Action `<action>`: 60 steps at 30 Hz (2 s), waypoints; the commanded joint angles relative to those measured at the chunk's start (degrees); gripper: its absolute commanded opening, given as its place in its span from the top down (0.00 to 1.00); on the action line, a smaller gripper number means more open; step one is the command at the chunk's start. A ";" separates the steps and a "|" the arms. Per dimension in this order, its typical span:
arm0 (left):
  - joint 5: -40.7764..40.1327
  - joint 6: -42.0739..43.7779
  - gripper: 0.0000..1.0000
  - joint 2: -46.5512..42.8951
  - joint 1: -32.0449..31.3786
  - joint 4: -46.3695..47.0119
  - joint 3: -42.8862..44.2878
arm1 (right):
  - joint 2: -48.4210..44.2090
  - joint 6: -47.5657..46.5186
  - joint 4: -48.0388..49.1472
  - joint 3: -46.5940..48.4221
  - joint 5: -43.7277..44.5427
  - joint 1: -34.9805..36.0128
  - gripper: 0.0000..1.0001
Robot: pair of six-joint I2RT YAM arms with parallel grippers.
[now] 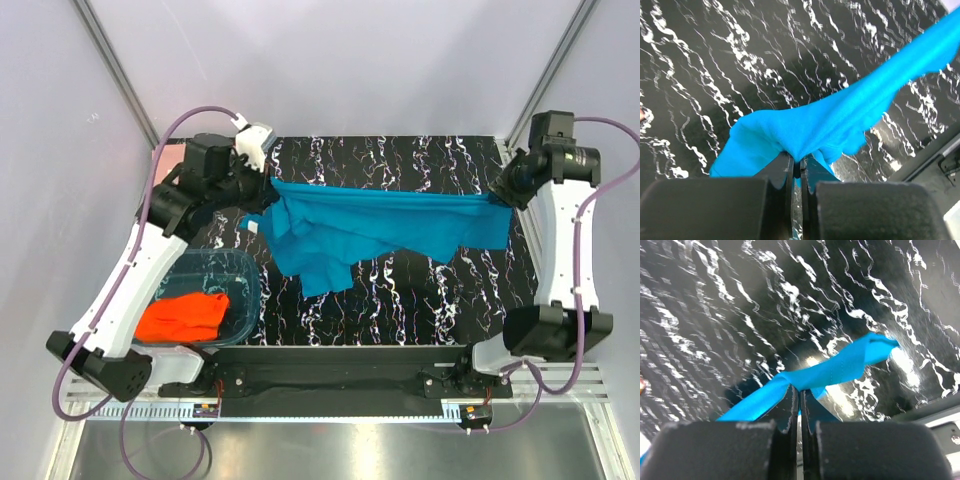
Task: Fold and stack the t-shirts
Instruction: Flatten the tshirt out
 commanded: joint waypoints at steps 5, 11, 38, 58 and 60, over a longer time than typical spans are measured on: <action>2.08 1.88 0.96 -6.47 1.06 1.89 -7.35 | -6.04 -0.87 -6.80 -6.79 4.32 -0.90 1.00; 1.02 0.47 0.87 -6.59 1.06 4.79 -15.73 | -7.46 -0.43 -5.69 -13.04 3.53 -0.90 1.00; 6.54 -1.46 0.48 21.03 -12.29 4.52 -10.80 | 19.66 -2.89 4.94 -13.42 3.97 -1.25 0.48; -7.50 -4.10 0.65 37.46 -14.68 2.86 -7.32 | 17.59 -3.33 14.63 -32.47 -0.87 -3.36 0.44; -10.65 -4.53 0.88 38.95 -12.67 1.81 -4.32 | 18.03 -3.59 13.67 -31.51 -0.87 -3.36 0.45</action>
